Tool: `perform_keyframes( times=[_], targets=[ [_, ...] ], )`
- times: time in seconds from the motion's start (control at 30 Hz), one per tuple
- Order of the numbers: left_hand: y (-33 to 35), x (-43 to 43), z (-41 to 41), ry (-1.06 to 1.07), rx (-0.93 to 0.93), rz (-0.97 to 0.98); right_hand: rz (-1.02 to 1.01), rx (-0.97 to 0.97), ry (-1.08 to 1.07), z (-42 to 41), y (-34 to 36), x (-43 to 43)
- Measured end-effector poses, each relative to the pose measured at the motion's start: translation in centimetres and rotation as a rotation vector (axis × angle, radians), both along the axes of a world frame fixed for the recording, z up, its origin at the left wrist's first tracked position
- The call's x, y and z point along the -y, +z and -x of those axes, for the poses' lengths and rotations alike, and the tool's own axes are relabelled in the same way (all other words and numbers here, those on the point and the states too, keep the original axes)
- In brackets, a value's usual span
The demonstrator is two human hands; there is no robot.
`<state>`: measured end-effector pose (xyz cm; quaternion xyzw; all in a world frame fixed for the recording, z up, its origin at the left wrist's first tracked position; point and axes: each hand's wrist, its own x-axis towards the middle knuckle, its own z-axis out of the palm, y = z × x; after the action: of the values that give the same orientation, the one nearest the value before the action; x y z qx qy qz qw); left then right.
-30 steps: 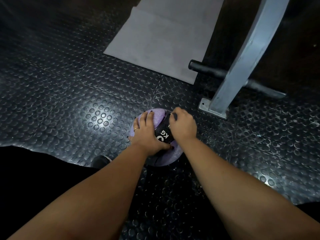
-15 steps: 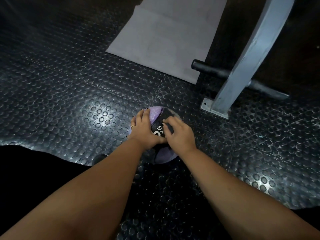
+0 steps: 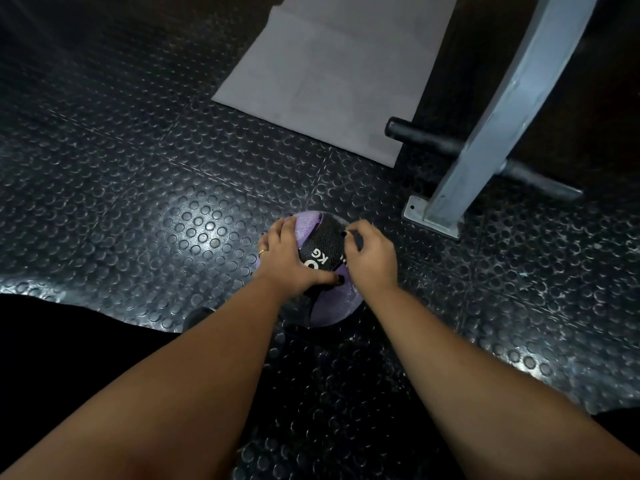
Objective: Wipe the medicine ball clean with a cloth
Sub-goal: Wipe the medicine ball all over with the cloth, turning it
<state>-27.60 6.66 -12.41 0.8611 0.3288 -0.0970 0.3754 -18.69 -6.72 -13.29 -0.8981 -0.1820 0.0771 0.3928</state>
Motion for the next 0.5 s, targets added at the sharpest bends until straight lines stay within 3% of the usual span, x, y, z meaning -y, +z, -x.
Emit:
perform_keyframes(
  times=[0.27, 0.5],
  targets=[
    [-0.1, -0.2, -0.1, 0.005, 0.003, 0.013, -0.008, 0.059, 0.092, 4.0, 0.0, 1.7],
    [0.0, 0.5, 0.0, 0.037, -0.01, 0.023, 0.124, -0.012, -0.135, 1.5, 0.0, 0.3]
  ],
)
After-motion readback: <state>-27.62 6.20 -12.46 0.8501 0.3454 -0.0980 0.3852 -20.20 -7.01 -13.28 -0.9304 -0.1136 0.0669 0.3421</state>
